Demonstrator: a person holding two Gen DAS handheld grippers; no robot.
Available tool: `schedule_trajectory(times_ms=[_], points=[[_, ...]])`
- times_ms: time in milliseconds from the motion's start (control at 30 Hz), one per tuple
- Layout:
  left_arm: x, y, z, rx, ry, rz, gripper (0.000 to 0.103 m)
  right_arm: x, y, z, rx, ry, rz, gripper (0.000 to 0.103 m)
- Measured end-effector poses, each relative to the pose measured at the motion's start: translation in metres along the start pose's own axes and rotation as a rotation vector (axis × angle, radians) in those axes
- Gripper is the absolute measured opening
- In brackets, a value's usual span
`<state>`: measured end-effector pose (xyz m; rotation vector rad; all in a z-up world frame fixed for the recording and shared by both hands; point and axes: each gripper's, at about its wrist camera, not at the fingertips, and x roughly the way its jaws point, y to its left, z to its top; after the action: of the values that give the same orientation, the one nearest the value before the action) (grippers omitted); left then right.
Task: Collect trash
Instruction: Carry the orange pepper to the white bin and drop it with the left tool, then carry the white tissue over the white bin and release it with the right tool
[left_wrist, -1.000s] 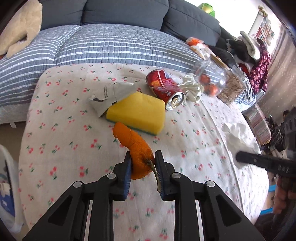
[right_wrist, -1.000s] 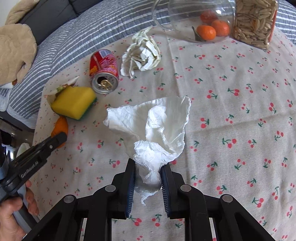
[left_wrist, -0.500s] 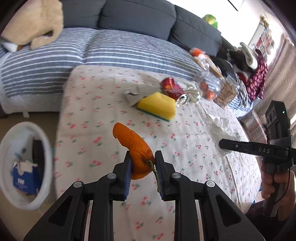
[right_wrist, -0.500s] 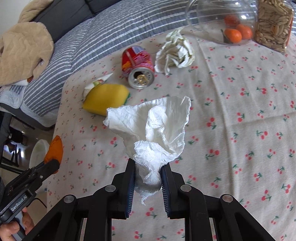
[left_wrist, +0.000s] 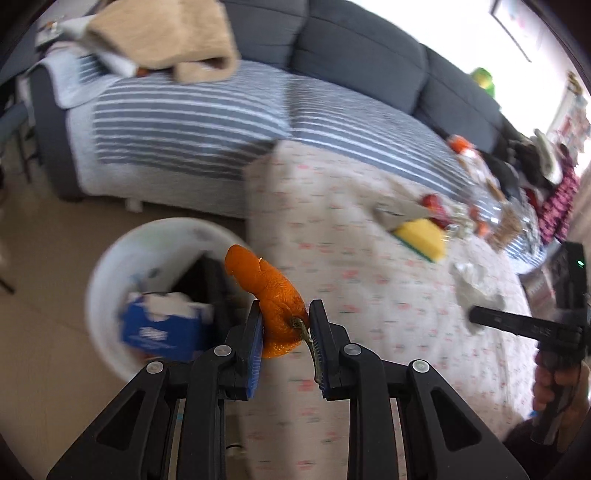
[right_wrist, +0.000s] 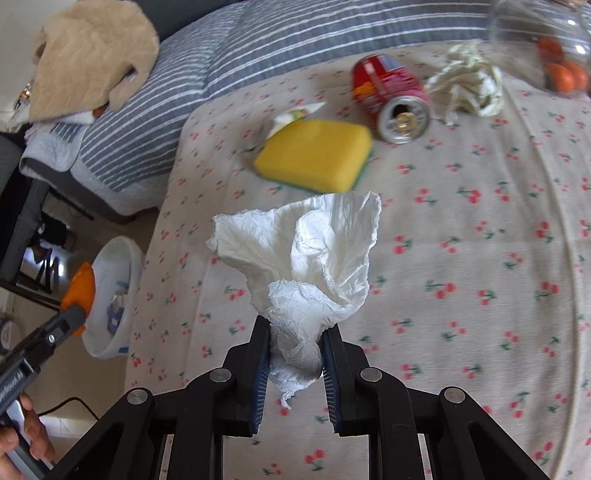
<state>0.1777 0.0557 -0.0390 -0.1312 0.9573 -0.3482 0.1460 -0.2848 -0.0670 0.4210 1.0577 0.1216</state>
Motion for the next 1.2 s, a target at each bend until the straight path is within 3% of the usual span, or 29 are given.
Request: schedule_trajectory(times_ms=[100,167,233,267,533,667,967,1200], points=[[0.003,0.024,0.000,-0.041,0.008,0.049,0.028,0.011,0.015,-0.001,-0.025,0.015,0.004,0.023],[0.007,0.038,0.000,-0.079,0.025,0.069,0.039,0.017,0.022,-0.003,-0.040,0.023,0.002,0.023],[0.009,0.053,-0.001,-0.138,0.050,0.110,0.087,0.022,0.028,-0.004,-0.051,0.031,0.001,0.023],[0.007,0.056,-0.002,-0.155,0.043,0.125,0.091,0.023,0.029,-0.005,-0.054,0.034,0.001,0.023],[-0.012,0.088,-0.014,-0.202,0.090,0.295,0.098,0.034,0.059,-0.007,-0.120,0.050,-0.007,0.023],[-0.021,0.101,-0.022,-0.210,0.081,0.313,0.103,0.047,0.090,-0.008,-0.174,0.071,0.006,0.023],[-0.035,0.127,-0.033,-0.203,0.098,0.363,0.103,0.107,0.183,-0.003,-0.254,0.115,0.105,0.023],[-0.037,0.154,-0.034,-0.254,0.119,0.382,0.103,0.146,0.226,0.002,-0.289,0.141,0.086,0.024]])
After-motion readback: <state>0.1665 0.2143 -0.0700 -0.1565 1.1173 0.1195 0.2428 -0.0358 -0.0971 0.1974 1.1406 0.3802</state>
